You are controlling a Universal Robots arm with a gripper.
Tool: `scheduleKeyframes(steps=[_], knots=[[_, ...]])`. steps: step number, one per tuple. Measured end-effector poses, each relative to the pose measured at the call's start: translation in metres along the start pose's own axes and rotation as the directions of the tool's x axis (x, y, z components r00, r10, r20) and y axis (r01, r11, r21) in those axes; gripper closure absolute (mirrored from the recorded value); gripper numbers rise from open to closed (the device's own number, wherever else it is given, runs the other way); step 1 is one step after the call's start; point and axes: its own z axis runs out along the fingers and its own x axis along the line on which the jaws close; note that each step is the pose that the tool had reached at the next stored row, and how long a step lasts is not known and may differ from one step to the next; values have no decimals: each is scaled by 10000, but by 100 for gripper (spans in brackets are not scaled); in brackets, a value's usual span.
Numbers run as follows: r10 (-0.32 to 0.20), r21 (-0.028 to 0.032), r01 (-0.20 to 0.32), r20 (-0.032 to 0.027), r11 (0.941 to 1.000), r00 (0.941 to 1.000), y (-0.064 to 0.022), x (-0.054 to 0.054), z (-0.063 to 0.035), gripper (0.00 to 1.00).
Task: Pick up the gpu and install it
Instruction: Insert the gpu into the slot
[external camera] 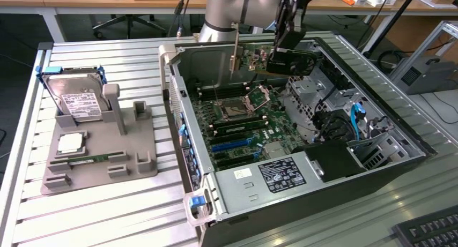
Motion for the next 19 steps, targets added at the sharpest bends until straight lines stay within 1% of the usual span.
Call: scheduleKeyframes(steps=[19], knots=[[-481, -9, 481, 14, 9988, 9988, -1, 4, 1, 73]])
